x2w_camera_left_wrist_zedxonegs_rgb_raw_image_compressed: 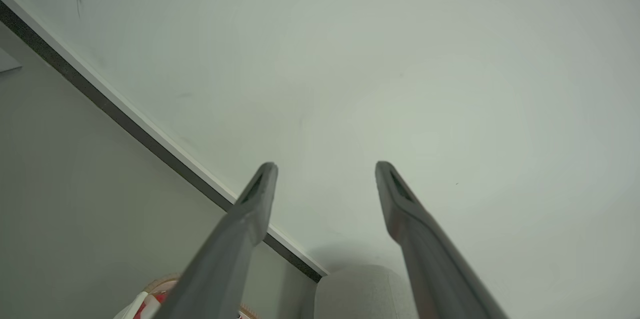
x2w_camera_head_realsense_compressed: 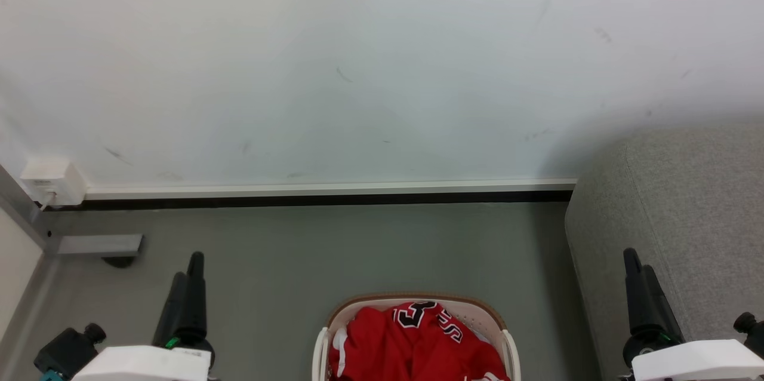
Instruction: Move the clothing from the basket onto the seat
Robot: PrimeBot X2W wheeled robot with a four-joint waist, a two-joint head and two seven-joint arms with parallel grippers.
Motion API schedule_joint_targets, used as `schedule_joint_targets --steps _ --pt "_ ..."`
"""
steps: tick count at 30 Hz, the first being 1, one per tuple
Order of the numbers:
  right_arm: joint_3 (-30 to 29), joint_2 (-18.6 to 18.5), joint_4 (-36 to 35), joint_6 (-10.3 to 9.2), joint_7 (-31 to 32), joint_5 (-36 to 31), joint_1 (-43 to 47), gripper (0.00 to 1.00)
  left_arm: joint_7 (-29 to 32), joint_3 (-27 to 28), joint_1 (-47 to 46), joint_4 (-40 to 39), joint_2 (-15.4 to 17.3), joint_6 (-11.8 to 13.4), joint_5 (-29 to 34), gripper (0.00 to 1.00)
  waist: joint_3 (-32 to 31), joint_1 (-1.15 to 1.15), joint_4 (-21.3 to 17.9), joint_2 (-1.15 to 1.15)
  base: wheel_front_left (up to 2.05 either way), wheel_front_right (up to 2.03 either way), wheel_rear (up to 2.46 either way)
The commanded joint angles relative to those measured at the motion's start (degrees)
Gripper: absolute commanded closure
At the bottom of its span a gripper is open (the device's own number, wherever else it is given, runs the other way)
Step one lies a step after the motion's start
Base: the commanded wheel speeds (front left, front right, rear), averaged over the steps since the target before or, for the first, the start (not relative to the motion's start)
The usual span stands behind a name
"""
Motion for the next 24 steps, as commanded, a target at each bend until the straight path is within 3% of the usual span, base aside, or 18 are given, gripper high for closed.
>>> schedule_joint_targets --steps 1,11,24 --pt "0.9 -0.6 -1.0 -0.04 -0.9 -3.8 -1.5 0.0 -1.0 0.2 -0.6 -1.3 0.5 -0.3 4.5 0.0 0.0 0.0 0.0 0.0 0.0 0.0 0.0" --pt "2.0 -0.7 -0.5 -0.05 -2.8 -14.9 -1.5 0.0 -2.8 -0.9 -0.3 -1.2 0.9 1.6 16.4 0.0 0.1 0.0 0.1 0.0 0.0 0.0 0.0" --pt "3.2 -0.7 0.0 -0.05 -4.8 -23.4 -1.7 0.0 -4.8 -3.4 0.2 -2.0 2.3 3.5 24.7 0.0 0.1 0.0 0.0 0.0 0.0 0.0 0.0"
